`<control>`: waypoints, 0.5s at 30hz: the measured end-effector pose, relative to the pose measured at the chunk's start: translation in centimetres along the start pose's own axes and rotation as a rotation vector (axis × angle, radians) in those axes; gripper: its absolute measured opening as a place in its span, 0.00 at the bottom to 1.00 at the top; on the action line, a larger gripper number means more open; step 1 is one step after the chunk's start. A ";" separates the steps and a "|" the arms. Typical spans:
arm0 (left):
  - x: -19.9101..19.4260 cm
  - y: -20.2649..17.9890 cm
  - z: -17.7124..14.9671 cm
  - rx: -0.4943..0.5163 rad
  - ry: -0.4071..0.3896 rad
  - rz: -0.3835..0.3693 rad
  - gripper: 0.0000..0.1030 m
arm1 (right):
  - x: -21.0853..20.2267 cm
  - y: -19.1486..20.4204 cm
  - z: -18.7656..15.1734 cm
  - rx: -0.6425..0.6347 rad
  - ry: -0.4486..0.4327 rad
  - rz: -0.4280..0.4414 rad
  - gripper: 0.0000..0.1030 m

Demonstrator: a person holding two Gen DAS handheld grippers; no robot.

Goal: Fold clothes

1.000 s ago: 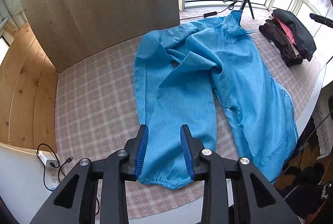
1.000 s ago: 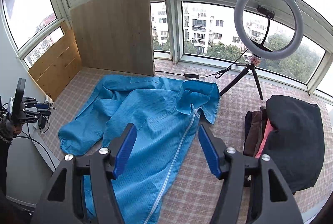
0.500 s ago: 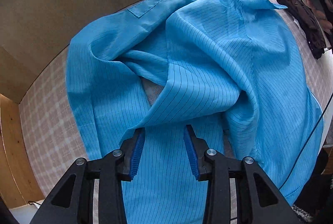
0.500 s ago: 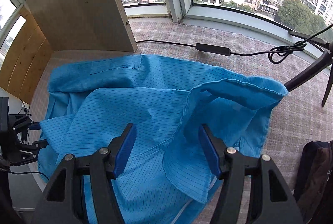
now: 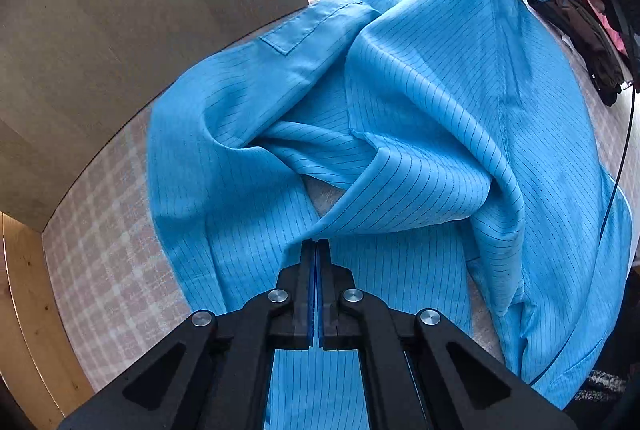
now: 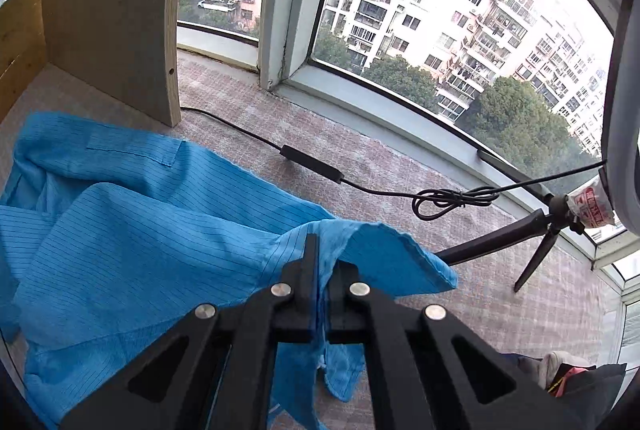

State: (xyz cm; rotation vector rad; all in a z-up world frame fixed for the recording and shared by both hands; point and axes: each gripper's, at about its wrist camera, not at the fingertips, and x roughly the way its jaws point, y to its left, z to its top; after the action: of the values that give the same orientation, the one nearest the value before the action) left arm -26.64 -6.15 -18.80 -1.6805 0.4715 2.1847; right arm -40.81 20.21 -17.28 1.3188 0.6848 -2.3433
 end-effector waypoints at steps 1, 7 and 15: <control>-0.3 0.5 0.0 -0.005 -0.002 -0.020 0.00 | -0.3 -0.7 0.4 -0.004 -0.006 -0.030 0.01; 0.3 -1.2 1.6 0.140 -0.006 -0.017 0.60 | 0.6 -2.1 1.3 -0.011 0.026 -0.073 0.01; 3.9 0.1 4.1 0.061 0.069 -0.065 0.01 | 1.6 -1.5 0.4 -0.016 0.033 -0.098 0.01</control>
State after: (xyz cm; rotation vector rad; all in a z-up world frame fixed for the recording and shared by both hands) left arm -31.10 -4.10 -21.54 -1.7183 0.4894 2.0517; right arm -42.71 21.11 -18.09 1.3483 0.7934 -2.3922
